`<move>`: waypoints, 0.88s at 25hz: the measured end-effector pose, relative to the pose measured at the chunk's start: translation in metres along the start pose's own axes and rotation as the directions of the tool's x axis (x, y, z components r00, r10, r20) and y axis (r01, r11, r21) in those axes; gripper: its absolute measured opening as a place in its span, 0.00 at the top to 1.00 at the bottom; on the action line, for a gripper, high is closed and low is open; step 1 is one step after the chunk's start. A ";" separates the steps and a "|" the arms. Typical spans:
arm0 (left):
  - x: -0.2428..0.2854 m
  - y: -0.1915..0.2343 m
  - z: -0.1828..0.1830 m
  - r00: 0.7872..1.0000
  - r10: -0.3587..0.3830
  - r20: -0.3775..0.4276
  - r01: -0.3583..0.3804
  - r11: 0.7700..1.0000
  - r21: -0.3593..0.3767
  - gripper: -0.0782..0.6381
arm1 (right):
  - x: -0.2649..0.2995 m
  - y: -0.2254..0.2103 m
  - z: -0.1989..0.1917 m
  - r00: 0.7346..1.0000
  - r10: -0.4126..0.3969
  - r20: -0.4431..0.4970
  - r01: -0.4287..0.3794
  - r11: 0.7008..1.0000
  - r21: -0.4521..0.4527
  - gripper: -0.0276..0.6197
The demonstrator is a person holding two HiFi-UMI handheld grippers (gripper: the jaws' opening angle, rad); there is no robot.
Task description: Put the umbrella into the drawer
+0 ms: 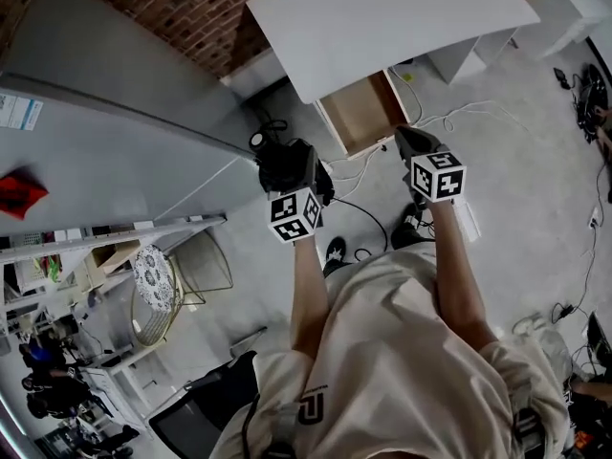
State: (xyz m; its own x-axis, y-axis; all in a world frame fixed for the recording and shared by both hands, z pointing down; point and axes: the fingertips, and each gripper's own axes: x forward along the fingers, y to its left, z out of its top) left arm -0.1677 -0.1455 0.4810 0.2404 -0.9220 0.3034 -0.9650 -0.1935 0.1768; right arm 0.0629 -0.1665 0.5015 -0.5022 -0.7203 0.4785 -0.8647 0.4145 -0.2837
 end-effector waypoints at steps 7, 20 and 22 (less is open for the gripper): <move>0.008 -0.041 -0.013 0.994 0.107 -0.001 -0.106 0.993 -0.049 0.52 | -0.008 -0.045 -0.003 0.994 0.096 -0.045 -0.096 0.995 -0.011 0.85; 0.028 -0.078 -0.046 0.989 0.109 -0.104 -0.112 0.994 -0.019 0.52 | -0.011 -0.092 -0.027 0.987 0.129 -0.097 -0.123 0.990 0.070 0.85; 0.048 -0.080 -0.053 0.989 0.079 -0.124 -0.079 0.997 0.002 0.52 | -0.005 -0.097 -0.026 0.988 0.117 -0.099 -0.111 0.992 0.067 0.85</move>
State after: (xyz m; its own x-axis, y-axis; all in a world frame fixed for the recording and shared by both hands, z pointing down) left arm -0.0739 -0.1571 0.5308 0.1747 -0.8855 0.4306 -0.9813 -0.1205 0.1502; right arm 0.1494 -0.1885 0.5481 -0.5979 -0.6082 0.5220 -0.8015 0.4535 -0.3897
